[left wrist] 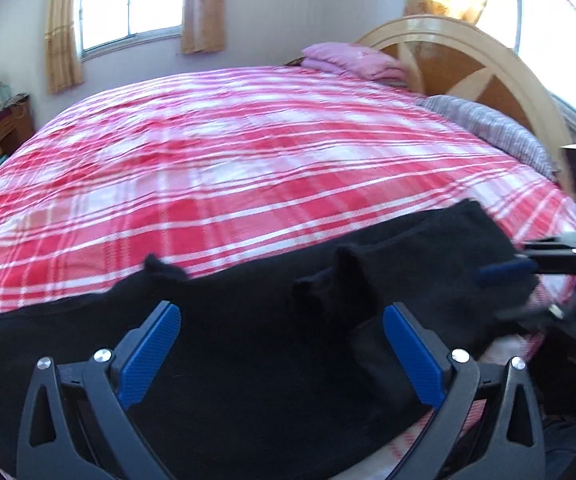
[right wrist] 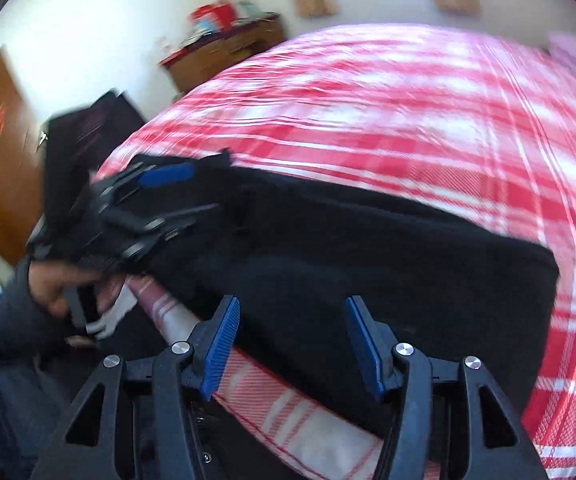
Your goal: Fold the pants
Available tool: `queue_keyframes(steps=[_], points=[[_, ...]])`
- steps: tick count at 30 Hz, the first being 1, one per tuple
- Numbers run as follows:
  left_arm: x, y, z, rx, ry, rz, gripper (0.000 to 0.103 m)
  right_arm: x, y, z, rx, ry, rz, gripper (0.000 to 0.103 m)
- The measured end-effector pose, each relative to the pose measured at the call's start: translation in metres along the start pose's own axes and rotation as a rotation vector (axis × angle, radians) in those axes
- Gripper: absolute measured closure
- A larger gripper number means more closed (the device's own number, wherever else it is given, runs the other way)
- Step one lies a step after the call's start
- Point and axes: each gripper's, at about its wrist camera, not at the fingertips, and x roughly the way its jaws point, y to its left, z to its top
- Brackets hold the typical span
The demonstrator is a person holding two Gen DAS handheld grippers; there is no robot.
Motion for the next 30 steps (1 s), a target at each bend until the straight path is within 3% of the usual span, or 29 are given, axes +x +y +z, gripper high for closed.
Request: queue_keyframes(steps=[5,7,8,11,15,19,21,23,24,26,29,30], points=[[0.0,0.034,-0.002,-0.125,0.018,0.035,0.0,0.031,0.034,0.0,-0.155,0.037,-0.036,0.046],[-0.004,0.036,-0.002,-0.134,0.01,0.014,0.0,0.045,0.042,-0.004,-0.217,0.069,-0.135,0.062],[-0.006,0.035,-0.002,-0.128,0.006,0.012,0.0,0.049,0.043,-0.005,-0.229,0.082,-0.153,0.088],[-0.008,0.032,0.0,-0.115,-0.003,0.004,0.0,0.043,0.045,-0.007,-0.235,0.077,-0.126,0.096],[-0.007,0.019,0.0,-0.107,0.001,-0.063,0.0,0.039,0.049,-0.006,-0.259,0.049,-0.118,0.096],[0.006,-0.003,-0.001,-0.082,0.043,-0.128,0.0,0.055,0.034,-0.007,-0.225,0.096,-0.082,0.095],[0.015,-0.008,0.0,-0.092,0.062,-0.133,0.0,0.043,0.031,-0.007,-0.214,0.1,-0.05,0.085],[0.02,-0.011,0.0,-0.109,0.074,-0.156,0.0,0.027,0.024,-0.007,-0.188,0.09,-0.021,0.059],[0.024,-0.014,0.001,-0.119,0.083,-0.174,0.003,0.017,0.018,-0.009,-0.166,0.067,-0.01,0.056],[0.03,-0.02,0.002,-0.123,0.103,-0.197,0.017,0.005,0.007,-0.012,-0.122,0.038,0.003,0.056],[0.039,-0.024,0.004,-0.145,0.122,-0.213,0.045,-0.001,-0.01,-0.017,-0.052,0.005,-0.017,0.056],[0.039,-0.025,0.005,-0.147,0.12,-0.217,0.06,0.0,-0.017,-0.016,-0.026,0.0,-0.03,0.056]])
